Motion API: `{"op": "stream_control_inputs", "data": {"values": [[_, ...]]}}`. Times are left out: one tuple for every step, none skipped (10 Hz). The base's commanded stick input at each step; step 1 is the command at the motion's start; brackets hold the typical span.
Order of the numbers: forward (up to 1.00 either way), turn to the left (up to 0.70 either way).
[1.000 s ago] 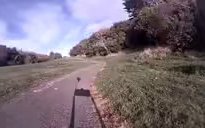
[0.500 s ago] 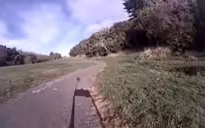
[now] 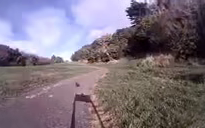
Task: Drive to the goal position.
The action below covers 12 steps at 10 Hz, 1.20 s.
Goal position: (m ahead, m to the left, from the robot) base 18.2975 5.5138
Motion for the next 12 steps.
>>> {"op": "stream_control_inputs", "data": {"values": [[0.7,0.14],[0.7,0.14],[0.7,0.14],[0.7,0.14],[0.7,0.14],[0.7,0.14],[0.7,0.14],[0.7,0.14],[0.7,0.14],[0.7,0.14],[0.7,0.14],[0.7,0.14]]}}
